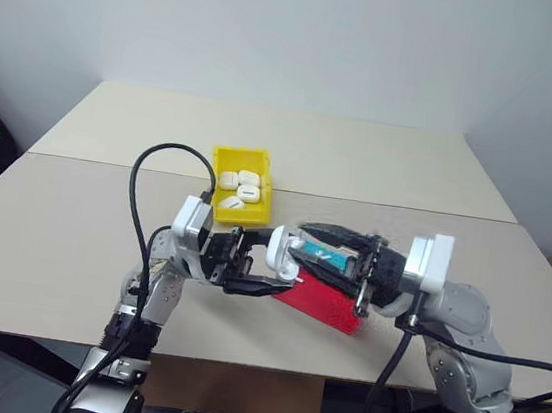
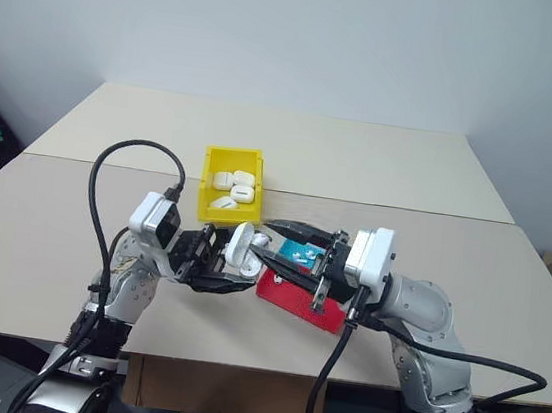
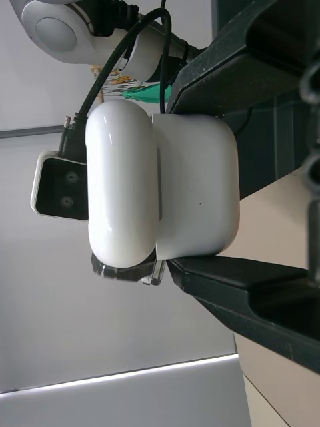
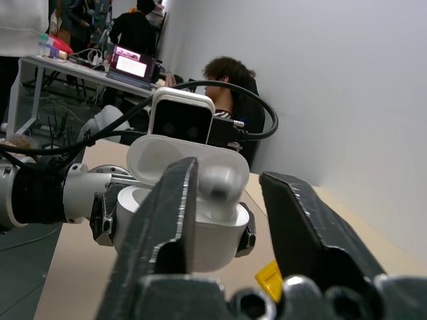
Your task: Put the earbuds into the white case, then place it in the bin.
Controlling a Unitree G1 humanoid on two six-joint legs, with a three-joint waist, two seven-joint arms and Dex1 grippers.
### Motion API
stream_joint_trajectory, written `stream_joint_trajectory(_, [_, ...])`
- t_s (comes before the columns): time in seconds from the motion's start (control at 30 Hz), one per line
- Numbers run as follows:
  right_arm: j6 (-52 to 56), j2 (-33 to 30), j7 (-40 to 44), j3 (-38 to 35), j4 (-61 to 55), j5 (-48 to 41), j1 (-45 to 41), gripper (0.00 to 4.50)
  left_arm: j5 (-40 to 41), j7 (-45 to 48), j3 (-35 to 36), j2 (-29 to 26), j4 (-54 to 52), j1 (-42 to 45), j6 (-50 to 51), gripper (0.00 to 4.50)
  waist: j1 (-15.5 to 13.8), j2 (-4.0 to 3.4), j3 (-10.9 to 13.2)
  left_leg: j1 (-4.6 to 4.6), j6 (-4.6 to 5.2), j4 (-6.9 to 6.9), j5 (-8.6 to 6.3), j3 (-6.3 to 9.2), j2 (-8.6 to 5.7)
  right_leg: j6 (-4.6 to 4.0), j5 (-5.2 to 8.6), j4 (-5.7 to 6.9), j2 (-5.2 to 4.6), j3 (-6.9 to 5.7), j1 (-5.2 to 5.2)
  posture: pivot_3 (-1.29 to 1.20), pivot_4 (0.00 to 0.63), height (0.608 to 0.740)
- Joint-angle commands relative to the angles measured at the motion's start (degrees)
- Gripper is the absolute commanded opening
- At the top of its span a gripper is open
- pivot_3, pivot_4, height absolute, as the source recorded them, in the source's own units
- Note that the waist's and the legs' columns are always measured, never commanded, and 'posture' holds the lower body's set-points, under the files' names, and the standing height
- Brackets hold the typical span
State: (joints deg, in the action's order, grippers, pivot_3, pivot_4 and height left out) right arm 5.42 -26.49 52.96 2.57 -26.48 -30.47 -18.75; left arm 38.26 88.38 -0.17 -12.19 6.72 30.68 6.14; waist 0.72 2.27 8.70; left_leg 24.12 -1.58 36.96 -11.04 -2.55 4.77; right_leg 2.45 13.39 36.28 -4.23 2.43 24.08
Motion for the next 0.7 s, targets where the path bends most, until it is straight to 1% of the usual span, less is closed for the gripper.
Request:
stream_joint_trajectory(0.03, [-0.17, -0.96, 0.60, 0.62, -0.96, 0.68, 0.31, 2.07, 0.74, -0.34, -0.21, 0.87, -1.26, 0.80, -1.35, 2.79, 0.00, 0.00, 0.00, 0.00, 0.00, 0.00, 0.00, 0.00, 0.00, 0.00, 0.00, 0.00, 0.00, 0.00, 0.00, 0.00, 0.150, 0.740])
stream_joint_trajectory(0.17, [-0.78, -1.60, 1.10, 0.14, -0.78, 0.71, 0.25, 2.07, 0.57, -0.39, -0.12, 0.87, -0.96, 0.88, -1.52, 2.79, -0.04, 0.00, 0.00, 0.00, 0.00, 0.00, 0.00, 0.00, 0.00, 0.00, 0.00, -0.01, 0.00, 0.00, -0.01, 0.00, 0.150, 0.740])
stream_joint_trajectory(0.3, [0.66, -3.44, 0.29, -4.10, -2.39, -2.95, 0.07, 2.07, -0.11, 0.17, 0.87, -1.20, -0.48, 0.11, -2.25, 2.79, -0.06, 0.00, 0.00, 0.01, 0.00, 0.00, 0.00, 0.00, 0.00, 0.00, 0.00, -0.01, 0.00, 0.00, 0.00, 0.00, 0.150, 0.740])
stream_joint_trajectory(0.37, [3.56, -4.91, -1.96, -7.07, -2.76, -5.20, -1.01, 2.07, -0.34, 1.32, 1.39, -3.17, -0.59, -0.98, -2.74, 2.79, 0.09, 0.00, 0.00, 0.00, 0.00, 0.00, 0.00, 0.00, 0.00, 0.00, 0.00, -0.01, 0.00, 0.00, -0.01, 0.00, 0.150, 0.740])
stream_joint_trajectory(0.43, [7.85, -7.82, -3.22, -9.06, -2.44, -6.95, -2.52, 2.07, -0.64, 2.89, 1.59, -5.01, -0.30, -2.22, -4.00, 2.79, 0.20, -0.01, 0.00, -0.02, 0.00, 0.00, 0.00, 0.00, 0.00, -0.01, 0.00, 0.02, 0.00, 0.01, 0.01, 0.00, 0.150, 0.740])
stream_joint_trajectory(0.47, [12.70, -11.19, -5.13, -8.58, 0.17, -4.12, -5.56, 2.07, -0.54, 3.52, 1.62, -7.01, -0.39, -3.92, -4.52, 2.79, 0.23, -0.02, -0.01, -0.02, 0.00, -0.01, 0.00, -0.02, 0.00, -0.01, 0.00, 0.02, 0.00, 0.03, 0.01, 0.00, 0.150, 0.740])
stream_joint_trajectory(0.53, [21.70, -16.87, -7.50, -6.15, 4.95, 0.27, -11.25, 2.07, 0.13, 4.05, 1.01, -10.62, -0.83, -6.66, -5.58, 2.79, 0.66, -0.07, 0.02, -0.06, 0.00, 0.00, 0.00, -0.08, 0.01, -0.03, -0.02, 0.05, -0.01, 0.09, 0.04, 0.00, 0.150, 0.740])
stream_joint_trajectory(0.57, [22.70, -19.44, -7.19, -3.67, 7.19, 4.05, -13.21, 2.07, 0.90, 4.12, 0.41, -12.43, -1.20, -7.88, -6.38, 2.79, 0.56, -0.07, 0.02, -0.06, 0.04, -0.01, 0.02, -0.11, 0.01, -0.05, -0.03, 0.05, -0.01, 0.11, 0.06, 0.00, 0.150, 0.740])
stream_joint_trajectory(0.6, [22.07, -22.20, -5.51, 0.24, 9.55, 8.94, -15.11, 2.07, 1.22, 4.12, 0.07, -13.78, -1.50, -8.81, -7.01, 2.79, 0.35, -0.08, 0.01, -0.09, 0.05, -0.02, 0.03, -0.08, 0.04, -0.09, -0.03, 0.06, 0.00, 0.06, 0.05, 0.00, 0.150, 0.740])
stream_joint_trajectory(0.63, [23.60, -24.35, -2.51, 5.77, 13.38, 13.76, -19.32, 2.07, 1.45, 4.12, -0.13, -14.98, -1.70, -9.78, -7.97, 2.79, 0.26, -0.08, 0.01, -0.09, 0.06, -0.05, 0.03, -0.08, 0.04, -0.12, -0.01, 0.04, 0.00, 0.04, 0.07, 0.00, 0.150, 0.740])
stream_joint_trajectory(0.7, [25.13, -24.93, 2.12, 13.84, 21.36, 20.45, -27.74, 2.07, 1.72, 4.12, -0.19, -16.02, -1.78, -10.87, -9.20, 2.79, 0.28, -0.11, 0.03, -0.07, 0.06, -0.08, 0.03, -0.12, 0.04, -0.22, 0.05, 0.02, -0.02, 0.06, 0.11, 0.00, 0.150, 0.740])
